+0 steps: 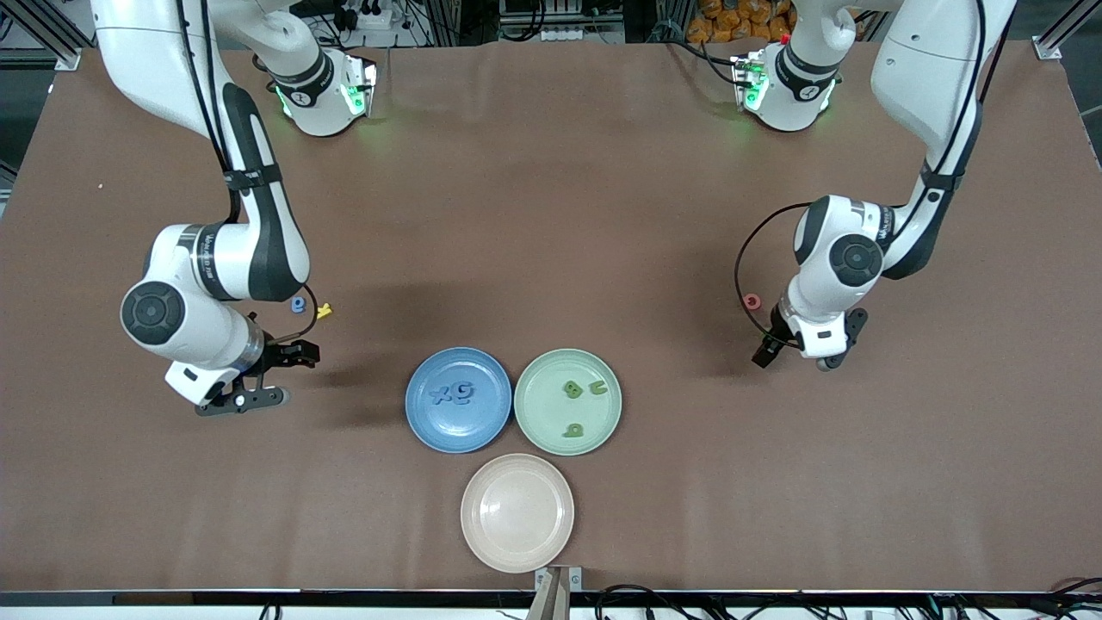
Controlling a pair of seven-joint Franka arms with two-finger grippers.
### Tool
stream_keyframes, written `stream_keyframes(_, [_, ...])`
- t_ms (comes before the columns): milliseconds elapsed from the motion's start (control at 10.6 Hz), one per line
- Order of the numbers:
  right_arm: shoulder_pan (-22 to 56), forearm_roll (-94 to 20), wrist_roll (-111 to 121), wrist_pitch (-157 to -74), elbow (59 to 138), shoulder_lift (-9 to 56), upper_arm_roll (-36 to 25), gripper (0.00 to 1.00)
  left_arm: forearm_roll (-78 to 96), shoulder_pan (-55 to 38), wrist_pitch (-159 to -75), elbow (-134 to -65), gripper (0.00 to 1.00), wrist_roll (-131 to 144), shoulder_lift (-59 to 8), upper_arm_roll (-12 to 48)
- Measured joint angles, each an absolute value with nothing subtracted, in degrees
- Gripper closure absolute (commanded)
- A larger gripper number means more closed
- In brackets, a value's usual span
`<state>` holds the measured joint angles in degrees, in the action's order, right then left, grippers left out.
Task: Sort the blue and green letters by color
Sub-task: 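Grasp the green Z with the left gripper while the right gripper withdraws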
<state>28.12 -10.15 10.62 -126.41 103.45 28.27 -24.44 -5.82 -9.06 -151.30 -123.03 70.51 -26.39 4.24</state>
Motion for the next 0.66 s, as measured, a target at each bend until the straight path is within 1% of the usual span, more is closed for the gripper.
stream_keyframes(376, [27.2, -10.1, 15.9, -142.7, 120.0, 23.9, -24.9, 0.0, -5.8, -10.4, -151.3, -122.5, 0.0, 71.2, -28.2, 4.3])
stream_keyframes(470, [27.2, -10.1, 16.3, -145.8, 123.3, 23.1, -24.9, 0.0, -5.8, -10.2, -151.3, -122.3, 0.0, 71.2, -28.2, 4.1])
stream_keyframes(658, [27.1, -10.1, 17.5, -149.1, 127.2, 21.9, -24.9, 0.0, -5.8, -9.9, -151.3, -122.2, 0.0, 71.2, -28.2, 4.1])
